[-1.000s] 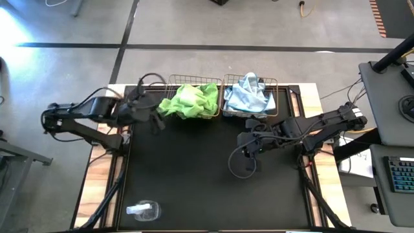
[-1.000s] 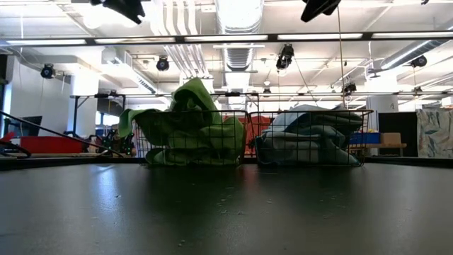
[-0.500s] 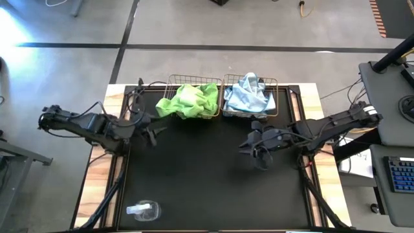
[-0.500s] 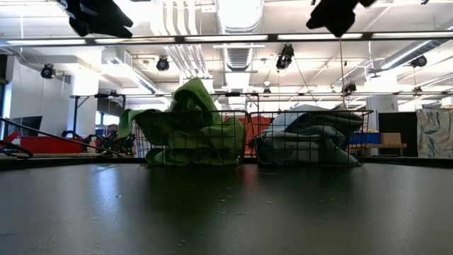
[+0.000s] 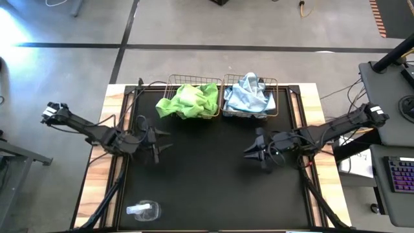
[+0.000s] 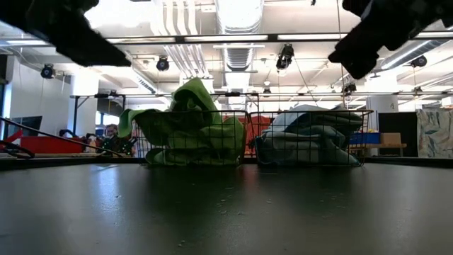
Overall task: Sort microfiber towel by color & place in baskets
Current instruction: Return to Home Position
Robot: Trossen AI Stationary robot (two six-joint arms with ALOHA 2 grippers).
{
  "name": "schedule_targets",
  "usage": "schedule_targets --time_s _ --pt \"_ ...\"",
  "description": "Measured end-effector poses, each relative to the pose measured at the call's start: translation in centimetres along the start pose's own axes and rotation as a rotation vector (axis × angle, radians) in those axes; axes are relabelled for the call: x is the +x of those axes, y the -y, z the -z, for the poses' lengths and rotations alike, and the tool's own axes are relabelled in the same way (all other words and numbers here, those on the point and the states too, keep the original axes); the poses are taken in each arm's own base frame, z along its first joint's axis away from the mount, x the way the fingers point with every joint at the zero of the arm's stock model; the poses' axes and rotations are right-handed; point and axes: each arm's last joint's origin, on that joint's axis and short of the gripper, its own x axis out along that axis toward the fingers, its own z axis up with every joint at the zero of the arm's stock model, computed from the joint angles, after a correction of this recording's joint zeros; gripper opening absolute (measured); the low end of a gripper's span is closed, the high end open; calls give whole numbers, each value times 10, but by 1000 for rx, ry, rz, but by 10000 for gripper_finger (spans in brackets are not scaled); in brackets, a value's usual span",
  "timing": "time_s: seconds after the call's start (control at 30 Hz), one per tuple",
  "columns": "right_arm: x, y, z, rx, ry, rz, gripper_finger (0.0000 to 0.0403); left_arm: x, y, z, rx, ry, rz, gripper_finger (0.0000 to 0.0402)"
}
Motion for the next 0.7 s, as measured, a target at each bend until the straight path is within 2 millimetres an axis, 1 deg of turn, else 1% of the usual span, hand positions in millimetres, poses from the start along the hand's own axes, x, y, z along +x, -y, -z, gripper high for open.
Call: schedule_targets --time_s 0.17,0.37,0.6,0.7 --pt "-5 5 12 4 33 -10 95 2 4 17 30 -23 20 201" --pt "-9 7 18 -4 63 -20 95 1 7 24 44 -31 41 201" --pt "-11 9 25 -13 59 -18 95 1 11 41 20 -59 72 201" --pt "-11 11 30 -13 49 -15 95 1 13 45 20 -49 88 201"
